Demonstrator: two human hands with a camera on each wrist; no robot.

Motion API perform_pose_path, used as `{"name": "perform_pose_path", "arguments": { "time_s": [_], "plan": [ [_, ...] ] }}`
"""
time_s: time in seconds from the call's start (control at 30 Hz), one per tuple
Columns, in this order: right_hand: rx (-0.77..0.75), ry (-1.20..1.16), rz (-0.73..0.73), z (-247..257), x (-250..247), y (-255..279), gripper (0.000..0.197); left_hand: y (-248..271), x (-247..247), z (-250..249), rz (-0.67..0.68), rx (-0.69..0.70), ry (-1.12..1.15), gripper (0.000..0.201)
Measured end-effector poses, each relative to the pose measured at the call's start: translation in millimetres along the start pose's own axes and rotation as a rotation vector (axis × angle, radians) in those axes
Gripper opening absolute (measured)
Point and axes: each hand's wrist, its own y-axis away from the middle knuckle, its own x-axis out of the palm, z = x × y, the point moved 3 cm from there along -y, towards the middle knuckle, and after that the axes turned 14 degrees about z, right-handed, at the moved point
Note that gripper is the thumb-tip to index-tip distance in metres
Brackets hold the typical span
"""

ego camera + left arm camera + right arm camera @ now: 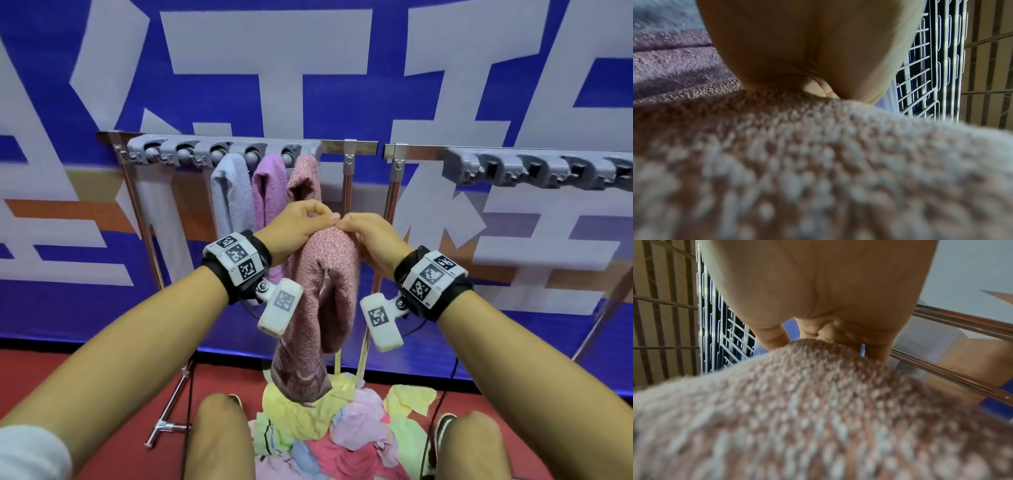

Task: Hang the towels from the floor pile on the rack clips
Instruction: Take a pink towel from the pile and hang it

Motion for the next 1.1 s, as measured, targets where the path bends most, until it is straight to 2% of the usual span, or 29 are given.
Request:
{"name": "perform_pose_path", "arguments": {
  "time_s": [0.1, 0.13, 0.17, 0.23, 0.27, 0.3, 0.4, 0.47, 0.57, 0.63, 0.7, 0.77, 0.8, 0.9, 0.97, 1.03, 1.1],
  "plan": [
    [-0.027, 0.101, -0.011, 5.0, 1.8, -1.7, 0.021, -1.2, 0.8, 0.3, -0.034, 0.027, 0.013, 0.014],
    [-0.023, 0.089, 0.006, 4.5, 2.2, -3.6, 0.013, -2.8, 1.3, 0.1, -0.042, 0.037, 0.01, 0.017],
    [-0.011, 0.069, 0.018, 4.6, 3.8, -4.2, 0.015, -3.6, 2.3, -1.6, -0.048, 0.043, 0.001, 0.021],
    [0.017, 0.072, -0.003, 3.1, 5.4, -8.0, 0.043, -6.8, 1.8, -1.3, -0.059, 0.059, -0.003, 0.031],
    [0.02, 0.093, -0.017, 4.0, 6.5, -10.2, 0.05, -8.3, 0.8, -0.2, -0.067, 0.064, 0.002, 0.035],
    [0.009, 0.114, -0.027, 6.4, 8.5, -11.6, 0.048, -8.6, -0.4, 0.0, -0.082, 0.069, 0.016, 0.038],
    [-0.026, 0.125, -0.079, 12.8, 7.6, -22.1, 0.013, -9.9, -12.3, 6.9, -0.103, 0.061, 0.077, 0.038],
    [-0.068, 0.067, -0.099, 18.4, 6.0, -31.5, 0.013, -4.7, -23.2, 11.3, -0.054, 0.02, 0.107, 0.041],
    [-0.115, -0.015, -0.113, 25.4, 5.0, -49.5, 0.021, 5.8, -41.2, 18.8, 0.067, -0.074, 0.186, 0.057],
    [-0.109, -0.045, -0.145, 27.3, 8.2, -62.7, 0.024, 11.3, -56.3, 16.9, 0.084, -0.107, 0.232, 0.044],
    [-0.088, -0.065, -0.176, 26.4, 15.7, -75.6, 0.023, 11.2, -75.6, 14.4, 0.036, -0.1, 0.269, 0.031],
    [-0.059, -0.048, -0.127, 23.0, 28.6, -90.0, 0.012, 10.0, -96.2, 11.2, -0.034, -0.072, 0.279, 0.023],
    [-0.037, -0.026, -0.086, 21.2, 36.8, -96.6, 0.014, 10.3, -104.5, 8.6, -0.055, -0.056, 0.249, 0.018],
    [0.035, -0.025, 0.028, 14.0, 62.8, -117.4, 0.022, 11.2, -123.7, 3.6, -0.09, -0.02, 0.147, 0.01],
    [0.077, -0.076, 0.04, 17.3, 78.1, -128.0, 0.026, 14.3, -135.3, 2.6, -0.123, -0.008, 0.122, 0.008],
    [0.094, -0.114, 0.042, 24.3, 91.0, -137.3, 0.015, 18.7, -151.3, 3.5, -0.177, -0.002, 0.091, 0.009],
    [0.09, -0.169, 0.078, 29.5, 101.5, -148.2, 0.02, 24.5, -167.9, 4.5, -0.222, 0.005, 0.089, 0.009]
  ]
}}
